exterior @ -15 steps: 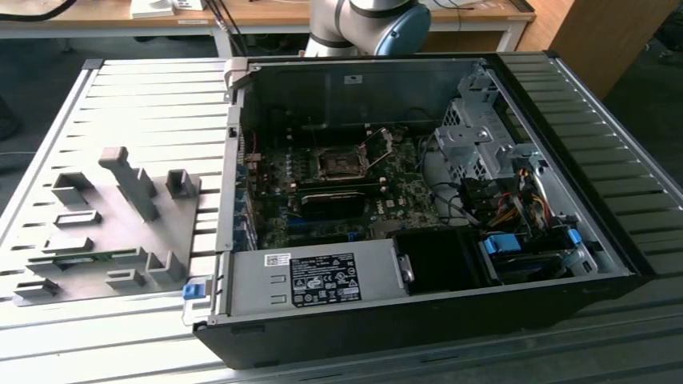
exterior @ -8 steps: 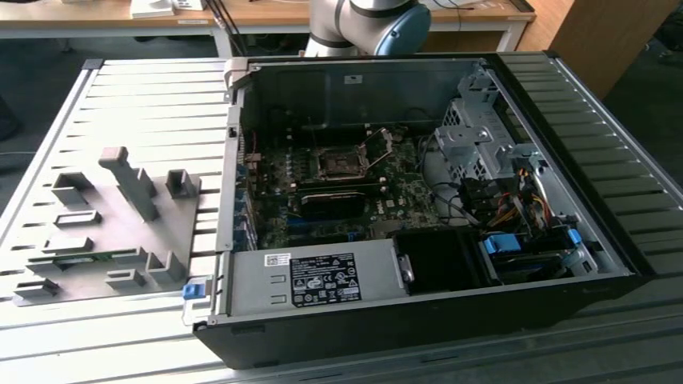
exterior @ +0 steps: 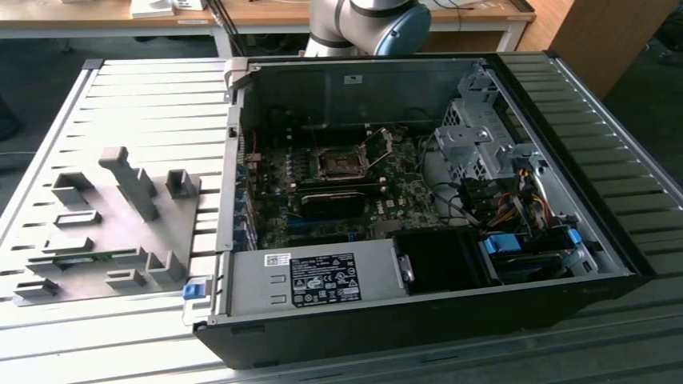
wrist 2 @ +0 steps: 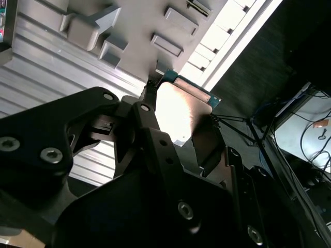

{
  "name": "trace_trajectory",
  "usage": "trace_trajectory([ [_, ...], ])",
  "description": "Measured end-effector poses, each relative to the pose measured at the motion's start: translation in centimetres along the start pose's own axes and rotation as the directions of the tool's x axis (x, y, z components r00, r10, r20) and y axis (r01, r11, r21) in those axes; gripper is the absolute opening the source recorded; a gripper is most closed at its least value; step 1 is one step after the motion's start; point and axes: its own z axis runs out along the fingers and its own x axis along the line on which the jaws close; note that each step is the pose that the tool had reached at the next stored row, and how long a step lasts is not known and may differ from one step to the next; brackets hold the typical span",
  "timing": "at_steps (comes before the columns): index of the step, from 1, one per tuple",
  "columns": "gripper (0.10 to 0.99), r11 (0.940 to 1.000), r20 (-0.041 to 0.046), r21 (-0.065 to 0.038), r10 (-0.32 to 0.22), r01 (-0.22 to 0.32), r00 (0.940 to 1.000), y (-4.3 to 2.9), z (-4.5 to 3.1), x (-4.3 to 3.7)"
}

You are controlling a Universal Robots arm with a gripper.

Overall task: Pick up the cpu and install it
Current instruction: 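Pick up the cpu and move it towards the insertion slot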

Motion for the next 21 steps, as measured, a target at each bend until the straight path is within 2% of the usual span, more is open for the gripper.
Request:
trace_trajectory([
  [12,0.529,1.0000,0.0000,0.000,0.000,0.000,1.0000,0.27,-2.57,0.04],
  [15,0.529,1.0000,-0.0001,0.000,0.000,0.000,1.0000,0.27,-2.61,-0.20],
  [21,0.529,1.0000,-0.0002,0.000,0.000,0.000,1.0000,0.29,-2.63,-1.56],
])
